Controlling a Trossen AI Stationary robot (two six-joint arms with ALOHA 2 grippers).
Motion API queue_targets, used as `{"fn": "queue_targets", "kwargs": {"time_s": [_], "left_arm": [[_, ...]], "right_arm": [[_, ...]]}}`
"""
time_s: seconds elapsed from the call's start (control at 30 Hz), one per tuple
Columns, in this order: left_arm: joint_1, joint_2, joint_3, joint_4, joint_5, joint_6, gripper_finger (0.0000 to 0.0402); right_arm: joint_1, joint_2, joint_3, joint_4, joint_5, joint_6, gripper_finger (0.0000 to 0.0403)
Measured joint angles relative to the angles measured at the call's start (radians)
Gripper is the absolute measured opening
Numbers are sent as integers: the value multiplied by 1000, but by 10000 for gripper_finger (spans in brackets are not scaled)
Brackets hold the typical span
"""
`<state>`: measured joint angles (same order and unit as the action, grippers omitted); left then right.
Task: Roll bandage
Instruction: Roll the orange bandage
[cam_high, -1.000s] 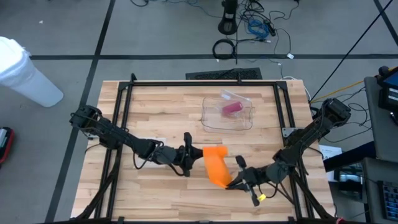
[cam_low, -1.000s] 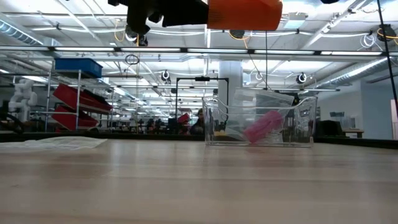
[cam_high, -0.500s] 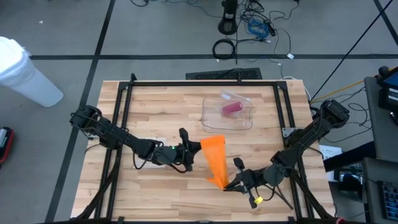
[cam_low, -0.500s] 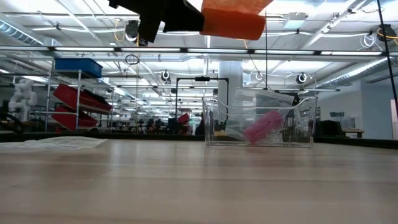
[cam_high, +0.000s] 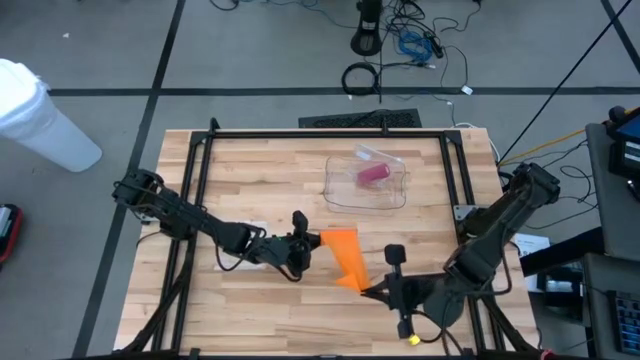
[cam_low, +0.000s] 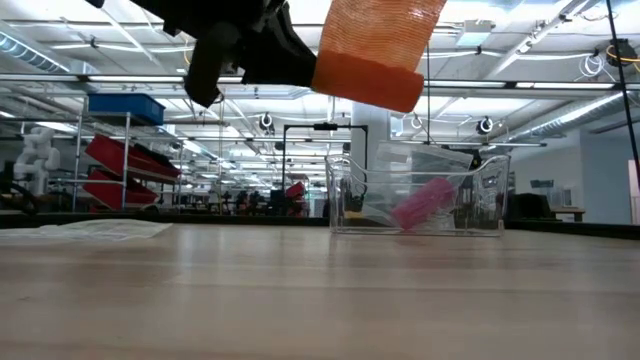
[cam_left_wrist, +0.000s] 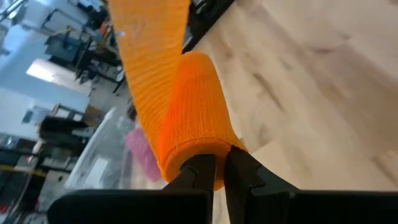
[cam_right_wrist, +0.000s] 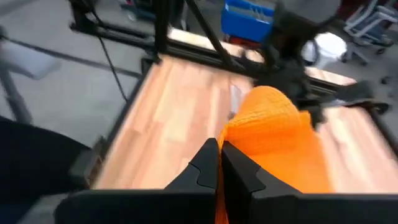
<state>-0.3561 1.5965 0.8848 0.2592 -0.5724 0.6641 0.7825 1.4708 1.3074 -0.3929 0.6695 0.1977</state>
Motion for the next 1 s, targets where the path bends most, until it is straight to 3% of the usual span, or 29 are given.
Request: {"fn": "queue_targets", "kwargs": {"time_s": [0.3,0.5,0.73,1.0], "left_arm": [[-4,0,0,2,-17,-2,13],[-1,0,0,22,-128,-12,13],[-17,0,0,79,-136,-30,13],[-42,0,6,101,-137,-3,13]], "right_arm": [[8,24,31,-60,4,26,0],[13,133,31,-37,-79,67,0],[11,279,30,-44,-94,148,0],[9,314,30,-63,16,263,19]]}}
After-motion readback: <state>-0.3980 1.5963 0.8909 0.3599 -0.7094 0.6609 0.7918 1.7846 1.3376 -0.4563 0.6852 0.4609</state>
